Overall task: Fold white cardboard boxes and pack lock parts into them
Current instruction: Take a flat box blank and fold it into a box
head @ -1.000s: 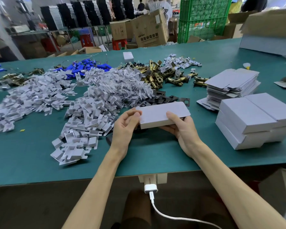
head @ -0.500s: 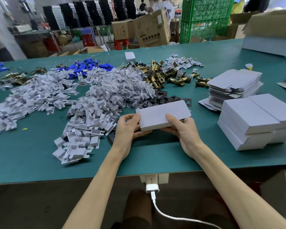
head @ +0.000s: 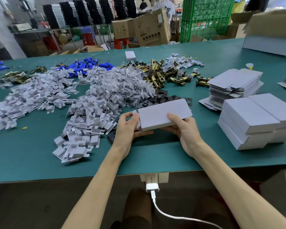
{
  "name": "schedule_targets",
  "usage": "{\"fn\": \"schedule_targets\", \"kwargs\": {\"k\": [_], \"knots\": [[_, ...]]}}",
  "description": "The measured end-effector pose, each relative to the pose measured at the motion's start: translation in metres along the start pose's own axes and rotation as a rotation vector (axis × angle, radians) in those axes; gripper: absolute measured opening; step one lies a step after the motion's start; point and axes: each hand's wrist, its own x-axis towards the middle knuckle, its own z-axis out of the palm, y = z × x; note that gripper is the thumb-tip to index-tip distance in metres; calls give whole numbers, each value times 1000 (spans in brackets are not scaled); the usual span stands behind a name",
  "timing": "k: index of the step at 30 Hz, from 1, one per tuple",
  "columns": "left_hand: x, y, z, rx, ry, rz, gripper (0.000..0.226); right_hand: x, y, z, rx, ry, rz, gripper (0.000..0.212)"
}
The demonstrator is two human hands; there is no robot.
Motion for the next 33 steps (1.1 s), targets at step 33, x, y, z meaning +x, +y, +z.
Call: {"fn": "schedule_targets", "kwargs": {"k": [33], "knots": [[2,1,-3,44,-118,20,32,-7,-4,5,19,-65,-24,19]]}}
